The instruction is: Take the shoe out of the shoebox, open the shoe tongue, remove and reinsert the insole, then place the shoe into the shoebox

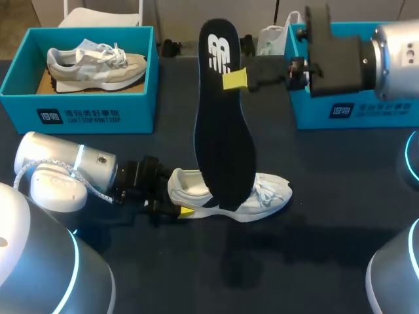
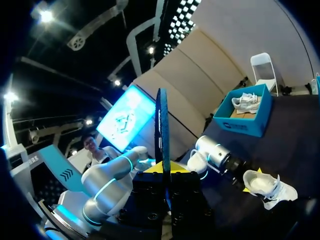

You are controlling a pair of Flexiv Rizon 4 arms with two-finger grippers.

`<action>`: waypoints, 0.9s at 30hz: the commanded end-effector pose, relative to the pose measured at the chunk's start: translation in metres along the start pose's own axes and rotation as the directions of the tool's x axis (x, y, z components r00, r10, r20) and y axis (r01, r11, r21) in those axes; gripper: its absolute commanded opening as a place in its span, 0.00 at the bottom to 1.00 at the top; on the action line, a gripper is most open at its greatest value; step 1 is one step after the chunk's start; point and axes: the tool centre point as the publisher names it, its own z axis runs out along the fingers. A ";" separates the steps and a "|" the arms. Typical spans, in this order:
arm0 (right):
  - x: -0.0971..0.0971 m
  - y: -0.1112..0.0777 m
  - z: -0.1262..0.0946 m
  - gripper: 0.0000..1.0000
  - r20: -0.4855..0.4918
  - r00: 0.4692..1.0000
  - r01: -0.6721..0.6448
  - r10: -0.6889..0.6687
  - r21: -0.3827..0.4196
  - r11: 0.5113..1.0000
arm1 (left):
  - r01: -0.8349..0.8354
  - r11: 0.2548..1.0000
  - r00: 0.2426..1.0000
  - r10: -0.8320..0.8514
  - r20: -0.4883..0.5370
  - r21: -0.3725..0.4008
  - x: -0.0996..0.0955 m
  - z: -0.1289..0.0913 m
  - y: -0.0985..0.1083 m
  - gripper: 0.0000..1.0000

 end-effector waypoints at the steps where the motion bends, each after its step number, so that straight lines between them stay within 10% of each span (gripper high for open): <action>1: 0.003 -0.009 -0.013 0.00 0.010 1.000 -0.009 0.009 -0.003 1.000 | 0.000 1.000 1.000 0.000 0.000 -0.002 -0.003 0.002 0.004 0.00; 27: 0.004 -0.009 -0.017 0.00 0.015 1.000 0.002 -0.002 -0.016 1.000 | 0.000 1.000 1.000 0.000 0.000 -0.002 -0.003 0.002 0.004 0.00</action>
